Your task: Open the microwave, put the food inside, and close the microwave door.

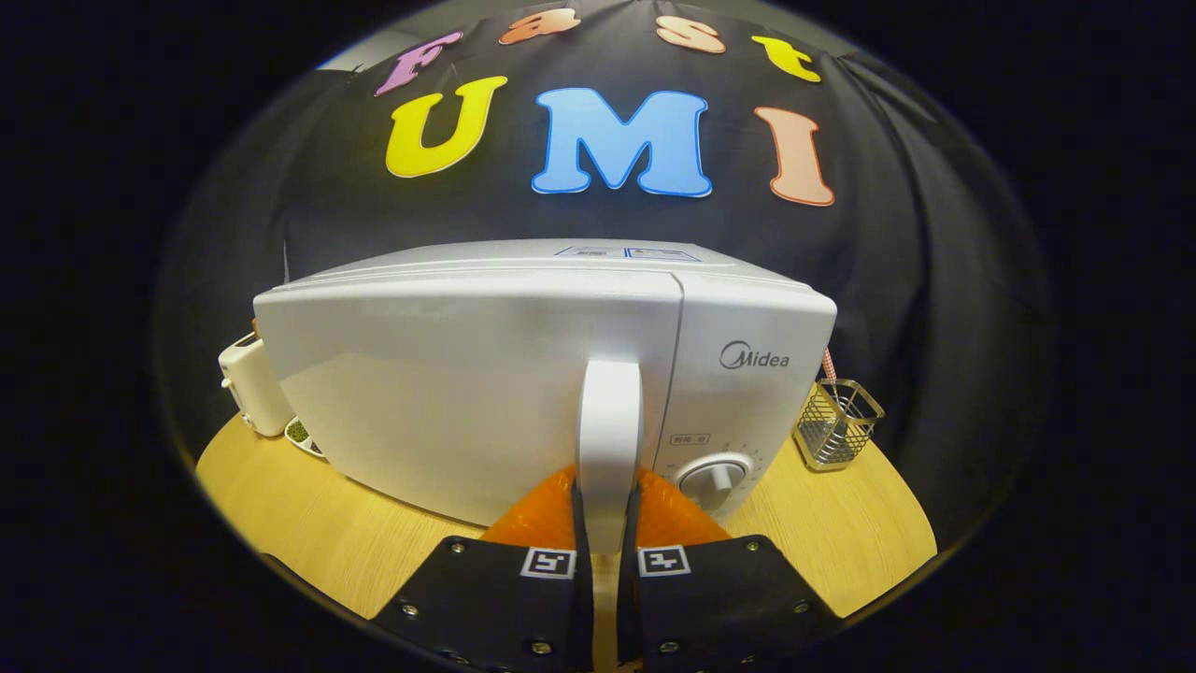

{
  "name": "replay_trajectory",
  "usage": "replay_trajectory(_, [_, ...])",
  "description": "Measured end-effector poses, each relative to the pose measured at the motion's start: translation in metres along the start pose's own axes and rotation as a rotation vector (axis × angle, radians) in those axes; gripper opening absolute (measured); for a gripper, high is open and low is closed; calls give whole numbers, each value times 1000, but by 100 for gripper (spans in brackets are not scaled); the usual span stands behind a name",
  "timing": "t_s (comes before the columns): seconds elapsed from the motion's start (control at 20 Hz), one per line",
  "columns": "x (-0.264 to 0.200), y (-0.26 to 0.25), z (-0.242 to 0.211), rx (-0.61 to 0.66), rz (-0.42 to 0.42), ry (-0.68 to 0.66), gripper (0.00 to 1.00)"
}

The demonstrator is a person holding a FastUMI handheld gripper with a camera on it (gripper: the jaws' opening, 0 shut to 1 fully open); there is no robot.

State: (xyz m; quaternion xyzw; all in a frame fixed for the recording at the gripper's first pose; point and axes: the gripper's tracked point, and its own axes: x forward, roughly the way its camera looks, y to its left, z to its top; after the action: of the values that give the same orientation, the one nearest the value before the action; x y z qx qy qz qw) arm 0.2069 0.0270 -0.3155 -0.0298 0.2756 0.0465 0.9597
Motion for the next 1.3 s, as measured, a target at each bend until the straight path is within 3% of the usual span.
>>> replay_trajectory(0.85, [-8,0,-1,-54,-36,41,10])
replay_trajectory(1.05, [-42,10,-15,-126,-20,21,10])
replay_trajectory(1.3, [-71,24,-29,-115,22,72,10])
